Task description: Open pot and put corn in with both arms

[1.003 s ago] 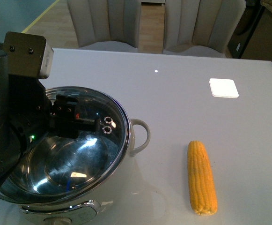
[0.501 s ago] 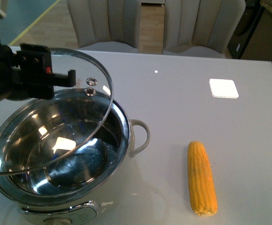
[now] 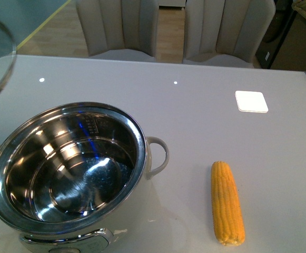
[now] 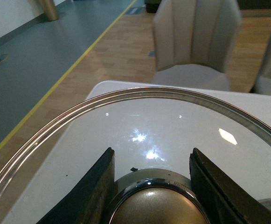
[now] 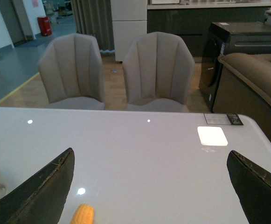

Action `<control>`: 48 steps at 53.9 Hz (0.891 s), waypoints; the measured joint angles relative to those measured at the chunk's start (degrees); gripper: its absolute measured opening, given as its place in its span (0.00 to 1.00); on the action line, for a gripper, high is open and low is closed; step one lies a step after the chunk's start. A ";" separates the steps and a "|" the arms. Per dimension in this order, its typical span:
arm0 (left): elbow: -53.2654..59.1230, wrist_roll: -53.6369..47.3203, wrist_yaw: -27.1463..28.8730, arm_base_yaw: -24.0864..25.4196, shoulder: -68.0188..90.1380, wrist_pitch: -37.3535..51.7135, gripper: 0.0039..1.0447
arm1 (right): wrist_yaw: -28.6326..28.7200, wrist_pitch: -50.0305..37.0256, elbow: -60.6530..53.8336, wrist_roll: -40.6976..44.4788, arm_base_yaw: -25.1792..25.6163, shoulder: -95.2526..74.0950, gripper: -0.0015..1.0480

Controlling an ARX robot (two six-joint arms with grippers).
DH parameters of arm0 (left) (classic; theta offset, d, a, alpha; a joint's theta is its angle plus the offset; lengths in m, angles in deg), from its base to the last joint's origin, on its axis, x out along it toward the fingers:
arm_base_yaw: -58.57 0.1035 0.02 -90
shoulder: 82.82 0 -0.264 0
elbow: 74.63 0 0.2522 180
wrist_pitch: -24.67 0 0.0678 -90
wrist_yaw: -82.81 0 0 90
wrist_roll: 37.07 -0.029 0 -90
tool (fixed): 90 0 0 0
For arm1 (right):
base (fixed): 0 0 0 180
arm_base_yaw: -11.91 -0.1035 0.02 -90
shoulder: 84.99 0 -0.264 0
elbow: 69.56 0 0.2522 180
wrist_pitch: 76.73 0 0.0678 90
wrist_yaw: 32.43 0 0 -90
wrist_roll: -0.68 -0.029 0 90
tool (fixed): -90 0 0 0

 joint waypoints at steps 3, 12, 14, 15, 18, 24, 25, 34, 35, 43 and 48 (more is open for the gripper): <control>0.74 -0.68 -1.84 3.87 0.07 0.50 0.40 | 0.00 0.00 0.00 0.00 0.00 0.00 0.92; 2.27 -1.36 -6.64 15.21 2.75 4.24 0.40 | 0.00 0.00 0.00 0.00 0.00 0.00 0.92; 2.49 -1.42 -7.32 17.00 3.61 5.29 0.40 | 0.00 0.00 0.00 0.00 0.00 0.00 0.92; 2.64 -1.49 -7.80 18.16 4.31 5.99 0.40 | 0.00 0.00 0.00 0.00 0.00 0.00 0.92; 2.95 -1.60 -8.96 20.65 6.14 7.80 0.40 | 0.00 0.00 0.00 0.00 0.00 0.00 0.92; 3.48 -1.95 -11.15 24.83 11.74 12.85 0.40 | 0.00 0.00 0.00 0.00 0.00 0.00 0.92; 3.48 -1.97 -11.34 25.51 13.40 14.03 0.40 | 0.00 0.00 0.00 0.00 0.00 0.00 0.92; 2.25 -2.97 -12.28 27.06 24.65 19.69 0.40 | 0.00 0.00 0.00 0.00 0.00 0.00 0.92; 1.88 -3.06 -12.41 27.06 25.57 20.04 0.40 | 0.00 0.00 0.00 0.00 0.00 0.00 0.92; -2.32 -3.19 -12.50 27.06 32.41 22.77 0.40 | 0.00 0.00 0.00 0.00 0.00 0.00 0.92; -4.85 -3.19 -12.02 26.97 36.50 24.20 0.40 | 0.00 0.00 0.00 0.00 0.00 0.00 0.92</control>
